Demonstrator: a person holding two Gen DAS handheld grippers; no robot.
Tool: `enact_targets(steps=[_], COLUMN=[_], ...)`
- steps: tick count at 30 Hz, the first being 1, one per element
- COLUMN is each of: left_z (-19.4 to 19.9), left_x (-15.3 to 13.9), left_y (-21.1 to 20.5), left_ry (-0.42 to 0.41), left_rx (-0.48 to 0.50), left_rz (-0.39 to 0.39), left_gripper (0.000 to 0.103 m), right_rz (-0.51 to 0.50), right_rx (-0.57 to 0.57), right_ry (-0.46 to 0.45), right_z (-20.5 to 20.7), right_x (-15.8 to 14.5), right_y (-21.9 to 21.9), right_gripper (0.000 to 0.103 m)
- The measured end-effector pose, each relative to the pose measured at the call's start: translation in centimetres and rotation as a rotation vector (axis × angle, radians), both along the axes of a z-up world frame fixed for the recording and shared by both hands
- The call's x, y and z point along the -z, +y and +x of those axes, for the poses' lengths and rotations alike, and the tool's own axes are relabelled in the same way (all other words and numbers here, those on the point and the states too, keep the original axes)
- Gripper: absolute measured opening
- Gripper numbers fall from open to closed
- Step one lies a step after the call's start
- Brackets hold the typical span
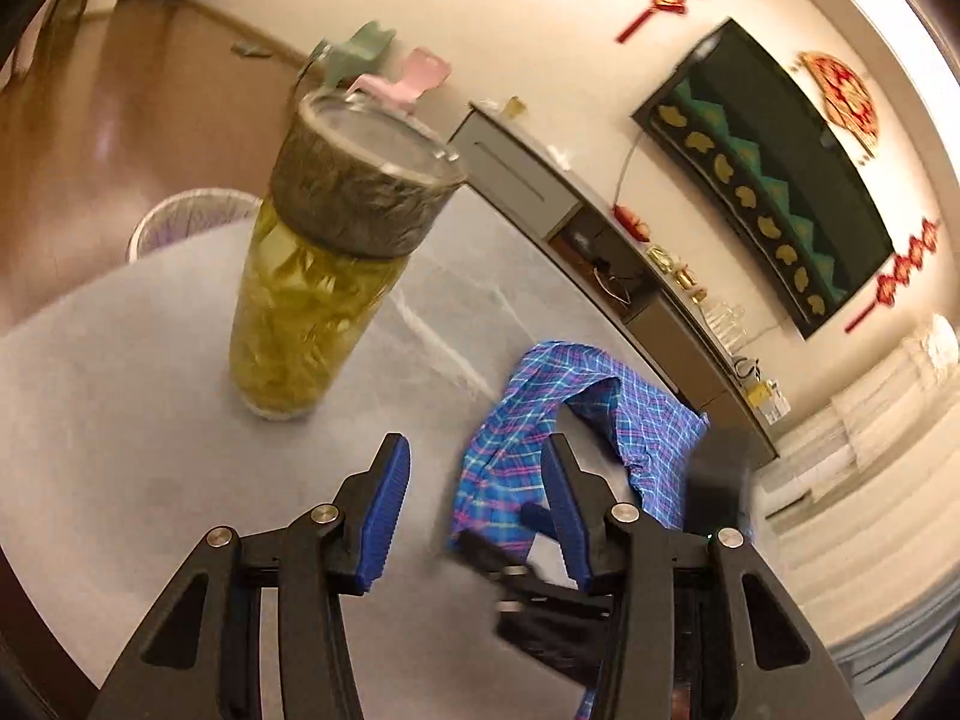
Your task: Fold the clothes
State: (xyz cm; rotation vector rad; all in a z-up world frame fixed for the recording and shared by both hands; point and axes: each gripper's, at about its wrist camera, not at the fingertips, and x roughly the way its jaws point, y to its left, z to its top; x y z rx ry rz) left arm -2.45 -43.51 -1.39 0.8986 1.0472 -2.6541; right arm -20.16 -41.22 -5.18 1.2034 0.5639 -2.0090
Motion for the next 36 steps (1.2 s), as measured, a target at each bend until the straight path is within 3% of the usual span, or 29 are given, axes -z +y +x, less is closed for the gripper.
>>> enact_targets(steps=[1,2,3,4,6,9,11,13,16,19,23,26,30,36], left_z=[0.1,0.2,0.3,0.5,0.9,1.2,1.0,0.5,-0.2,-0.4,0.1,1.7,5.0,8.4], left_x=[0.0,0.0,-0.1,-0.1,-0.4,-1.1,-1.4,-1.4,-1.0,-0.3,1.1,2.2,3.7,5.7], left_y=[-0.1,-0.1,-0.2,-0.2,-0.2,0.2,0.9,1.9,3.8,5.6,8.1,10.8,14.4,17.5], left_ry=[0.002,0.003,0.007,0.011,0.022,0.039,0.046,0.044,0.032,0.009,-0.023,-0.031,-0.039,-0.096], left_rx=[0.005,0.009,0.006,0.001,-0.006,0.003,0.027,0.066,0.140,0.212,0.268,0.328,0.368,0.373], left_rz=[-0.002,-0.003,-0.005,-0.006,-0.014,-0.031,-0.032,-0.025,-0.020,-0.024,-0.029,-0.039,-0.073,-0.100], left_gripper=[0.044,0.044,0.044,0.044,0.044,0.045,0.045,0.045,0.045,0.045,0.045,0.045,0.045,0.045], right_rz=[0.024,0.021,0.013,-0.013,-0.076,-0.302,-0.485,-0.593,-0.505,-0.423,-0.413,-0.401,-0.348,-0.281], right_rx=[-0.003,0.004,0.016,0.044,0.107,0.267,0.403,0.531,0.639,0.661,0.628,0.564,0.450,0.356], right_ry=[0.015,0.025,0.034,0.039,0.045,0.020,-0.059,-0.160,-0.230,-0.259,-0.165,-0.088,-0.055,0.107], right_z=[0.1,0.0,-0.2,-0.5,-1.0,-1.2,-0.4,0.5,1.7,2.1,3.6,4.2,5.0,7.7], right_x=[0.5,0.4,0.0,-0.9,-2.9,-7.7,-9.5,-8.7,-4.5,-2.0,-3.7,-5.2,-5.9,-6.9], right_y=[-0.5,-0.5,-0.5,0.1,1.6,7.0,12.1,16.7,20.2,22.2,23.4,22.4,19.0,16.0], right_gripper=[0.051,0.040,0.028,0.005,0.005,0.005,0.005,0.005,0.007,0.010,0.039,0.051,0.051,0.051])
